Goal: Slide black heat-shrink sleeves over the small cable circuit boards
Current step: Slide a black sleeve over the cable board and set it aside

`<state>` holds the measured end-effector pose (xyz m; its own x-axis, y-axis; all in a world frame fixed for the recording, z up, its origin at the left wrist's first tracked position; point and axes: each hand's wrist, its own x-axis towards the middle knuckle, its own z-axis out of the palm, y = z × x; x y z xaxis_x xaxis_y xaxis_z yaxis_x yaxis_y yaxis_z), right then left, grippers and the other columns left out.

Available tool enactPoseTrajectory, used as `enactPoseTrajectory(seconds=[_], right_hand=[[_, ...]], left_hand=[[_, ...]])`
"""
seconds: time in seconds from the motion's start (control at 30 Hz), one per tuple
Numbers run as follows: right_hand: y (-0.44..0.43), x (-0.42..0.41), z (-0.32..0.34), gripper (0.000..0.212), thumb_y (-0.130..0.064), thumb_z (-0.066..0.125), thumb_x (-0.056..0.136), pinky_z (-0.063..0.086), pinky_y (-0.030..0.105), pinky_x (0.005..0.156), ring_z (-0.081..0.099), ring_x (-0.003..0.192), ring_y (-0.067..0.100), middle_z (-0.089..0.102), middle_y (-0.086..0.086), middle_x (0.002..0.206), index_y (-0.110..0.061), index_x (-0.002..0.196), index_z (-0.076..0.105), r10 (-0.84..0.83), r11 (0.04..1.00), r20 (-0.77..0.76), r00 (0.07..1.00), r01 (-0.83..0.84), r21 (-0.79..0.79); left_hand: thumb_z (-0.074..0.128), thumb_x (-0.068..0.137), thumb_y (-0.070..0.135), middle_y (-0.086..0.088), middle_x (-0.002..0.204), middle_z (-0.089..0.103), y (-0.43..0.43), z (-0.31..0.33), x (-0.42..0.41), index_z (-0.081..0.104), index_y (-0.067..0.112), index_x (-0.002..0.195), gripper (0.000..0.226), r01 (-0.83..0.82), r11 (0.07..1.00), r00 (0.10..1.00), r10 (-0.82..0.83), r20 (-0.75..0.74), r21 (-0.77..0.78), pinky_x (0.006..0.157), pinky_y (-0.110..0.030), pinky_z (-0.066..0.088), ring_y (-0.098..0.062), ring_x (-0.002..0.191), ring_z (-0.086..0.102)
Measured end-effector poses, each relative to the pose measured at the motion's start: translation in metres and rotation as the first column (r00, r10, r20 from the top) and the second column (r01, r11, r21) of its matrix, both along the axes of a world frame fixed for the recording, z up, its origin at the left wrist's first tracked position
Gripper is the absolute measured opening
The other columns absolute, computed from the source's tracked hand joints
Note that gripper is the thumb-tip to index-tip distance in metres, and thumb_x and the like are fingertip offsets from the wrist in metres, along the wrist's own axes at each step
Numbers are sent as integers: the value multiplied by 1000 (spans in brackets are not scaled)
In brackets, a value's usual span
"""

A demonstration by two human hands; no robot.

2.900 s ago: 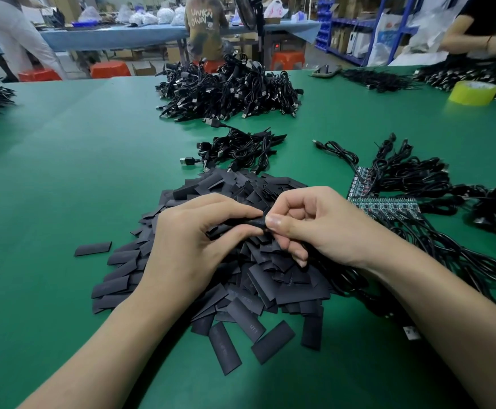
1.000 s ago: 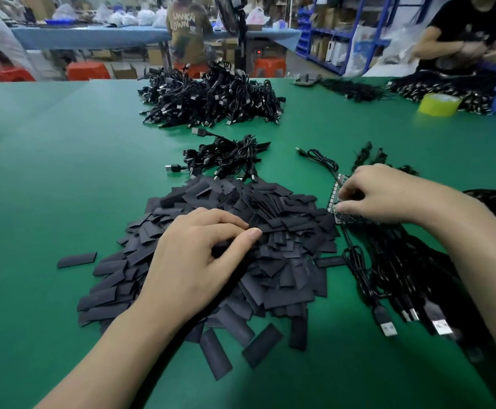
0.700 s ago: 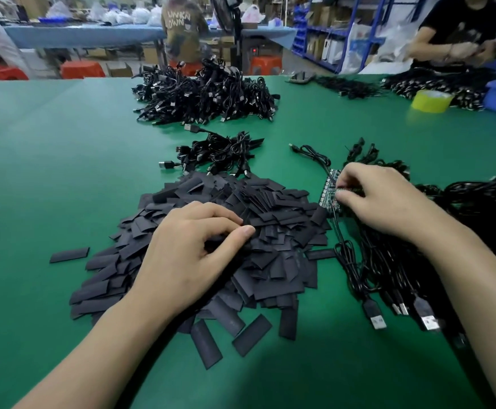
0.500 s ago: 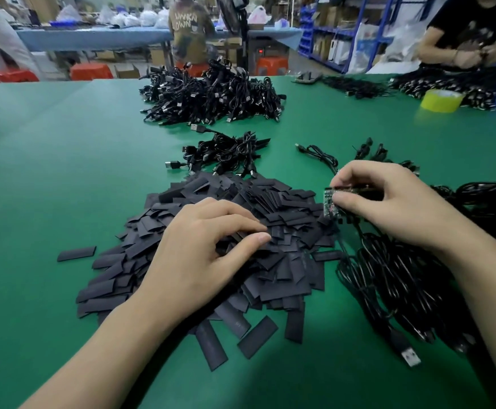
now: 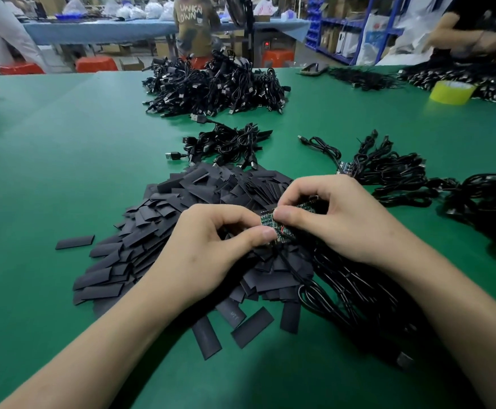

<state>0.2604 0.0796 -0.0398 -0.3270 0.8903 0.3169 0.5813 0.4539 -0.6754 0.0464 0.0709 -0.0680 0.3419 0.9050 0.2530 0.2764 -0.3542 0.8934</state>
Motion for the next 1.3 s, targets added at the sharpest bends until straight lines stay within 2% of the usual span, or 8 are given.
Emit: enactPoseTrajectory(seconds=[0.1, 0.3, 0.6, 0.77, 0.87, 1.0, 1.17, 1.3], right_hand=[[0, 0, 0, 11, -28, 75, 90, 47, 20, 83, 65, 83, -2, 72, -17, 81, -29, 80, 72, 50, 998, -56, 997, -52, -39], [1, 0, -3, 15, -18, 74, 92, 42, 11, 77, 59, 75, -7, 69, -17, 76, -26, 79, 71, 133, 984, -162, 978, -149, -94], [4, 0, -8, 14, -20, 73, 92, 42, 13, 75, 59, 74, -5, 68, -18, 75, -28, 80, 71, 188, 965, -228, 955, -223, -140], [5, 0, -10, 10, -25, 72, 89, 42, 11, 73, 58, 72, -6, 68, -18, 74, -28, 79, 71, 196, 961, -261, 945, -238, -139], [5, 0, -10, 11, -23, 73, 89, 41, 9, 72, 58, 71, -6, 67, -18, 73, -27, 80, 71, 209, 954, -290, 934, -260, -150], [5, -1, -12, 13, -17, 72, 91, 42, 9, 73, 58, 71, -6, 68, -17, 73, -25, 81, 71, 220, 951, -301, 928, -273, -145], [5, -3, -13, 10, -20, 71, 89, 42, 10, 73, 58, 70, -5, 68, -15, 73, -23, 81, 71, 220, 943, -330, 918, -287, -169], [2, -7, -10, 8, -26, 70, 87, 44, 11, 71, 59, 70, -3, 68, -13, 73, -20, 82, 70, 270, 917, -384, 883, -357, -177]], left_hand=[[77, 83, 35, 11, 65, 65, 0, 0, -1, 78, 25, 78, 11, 42, 998, 998, -40, 51, -45, 59, -17, 40, -3, 61, 51], [78, 82, 31, 9, 63, 64, 0, 1, -3, 79, 22, 78, 10, 91, 993, 992, -83, 98, -81, 57, -13, 39, -4, 58, 50], [78, 82, 29, 1, 64, 68, 1, 4, -6, 79, 19, 74, 12, 131, 984, 988, -119, 102, -118, 60, -12, 43, -3, 59, 56], [78, 78, 36, 1, 63, 67, 0, 5, -6, 79, 19, 74, 17, 148, 982, 984, -133, 121, -120, 59, -11, 43, -2, 59, 57], [79, 80, 29, 2, 62, 67, 0, 6, -6, 80, 20, 73, 12, 159, 979, 982, -144, 122, -129, 58, -11, 43, -1, 58, 57], [76, 80, 24, 1, 62, 67, 1, 6, -7, 79, 12, 75, 13, 163, 974, 980, -142, 137, -157, 59, -12, 45, -3, 58, 57], [75, 78, 22, 1, 61, 67, 1, 7, -8, 80, 17, 71, 10, 189, 963, 975, -159, 157, -194, 60, -12, 46, -4, 58, 58], [75, 79, 21, -2, 64, 66, 1, 8, -8, 77, 5, 75, 17, 206, 959, 973, -179, 145, -195, 62, -14, 46, -6, 61, 57]])
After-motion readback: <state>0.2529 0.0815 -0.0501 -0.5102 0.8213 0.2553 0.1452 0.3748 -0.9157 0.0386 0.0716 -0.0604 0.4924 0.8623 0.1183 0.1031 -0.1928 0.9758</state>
